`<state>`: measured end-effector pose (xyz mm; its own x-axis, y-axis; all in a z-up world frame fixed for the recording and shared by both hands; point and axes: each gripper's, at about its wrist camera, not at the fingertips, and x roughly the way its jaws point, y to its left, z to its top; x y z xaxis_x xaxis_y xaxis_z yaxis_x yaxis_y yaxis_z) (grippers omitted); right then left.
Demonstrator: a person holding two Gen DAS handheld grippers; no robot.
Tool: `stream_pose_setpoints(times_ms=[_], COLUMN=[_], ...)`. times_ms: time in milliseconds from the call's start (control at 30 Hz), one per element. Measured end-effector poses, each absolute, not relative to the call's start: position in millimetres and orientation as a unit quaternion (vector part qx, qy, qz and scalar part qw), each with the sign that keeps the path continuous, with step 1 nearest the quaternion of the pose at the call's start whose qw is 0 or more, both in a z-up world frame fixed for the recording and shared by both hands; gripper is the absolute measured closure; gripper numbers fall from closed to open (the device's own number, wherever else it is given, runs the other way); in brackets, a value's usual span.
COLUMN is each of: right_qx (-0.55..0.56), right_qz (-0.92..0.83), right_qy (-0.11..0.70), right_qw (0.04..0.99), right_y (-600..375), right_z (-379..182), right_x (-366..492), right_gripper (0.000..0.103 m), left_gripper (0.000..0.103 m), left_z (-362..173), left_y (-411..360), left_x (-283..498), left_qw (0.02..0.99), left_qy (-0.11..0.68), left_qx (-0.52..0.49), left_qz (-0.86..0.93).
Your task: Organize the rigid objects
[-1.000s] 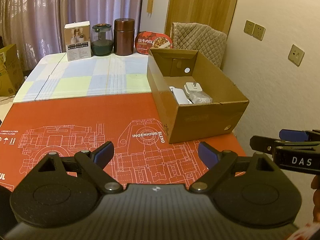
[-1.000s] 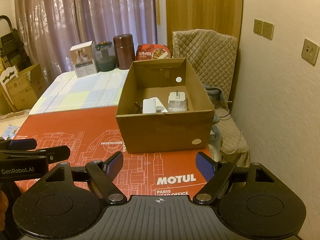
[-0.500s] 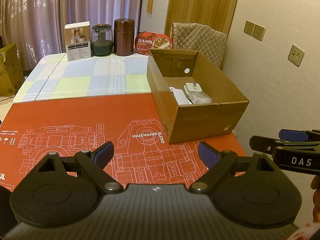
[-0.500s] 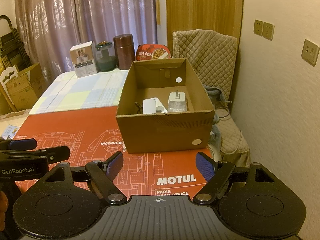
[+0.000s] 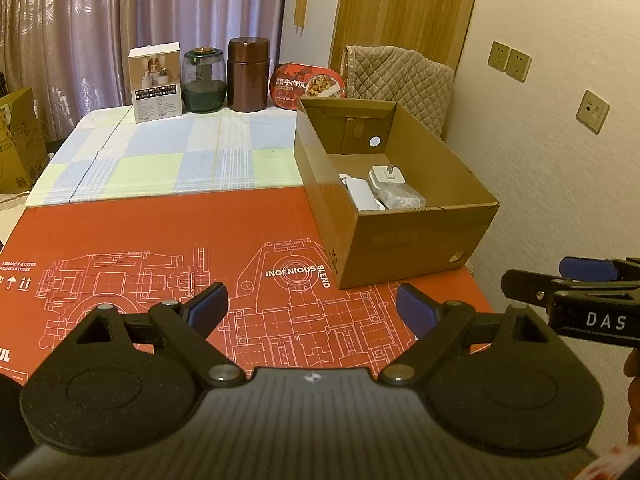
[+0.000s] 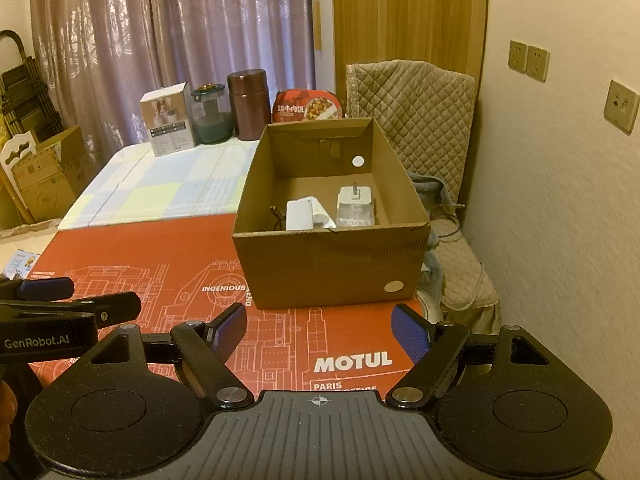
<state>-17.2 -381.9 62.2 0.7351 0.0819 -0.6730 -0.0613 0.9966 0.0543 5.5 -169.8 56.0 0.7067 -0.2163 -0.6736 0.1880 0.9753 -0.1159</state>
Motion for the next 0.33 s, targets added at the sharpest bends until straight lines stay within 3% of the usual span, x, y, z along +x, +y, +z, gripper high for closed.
stream_pose_setpoints(times_ms=[333], right_qx=[0.015], right_qz=[0.039], right_qy=[0.361], right_qw=[0.932], right_y=[-382.2], right_z=[65.4], right_x=[-15.0], right_gripper=[0.026], left_gripper=[0.014], left_z=[55.9], left_y=[-165.6], left_x=[8.9], left_qw=[0.920], left_qy=[0.370], left_qx=[-0.040], left_qz=[-0.122])
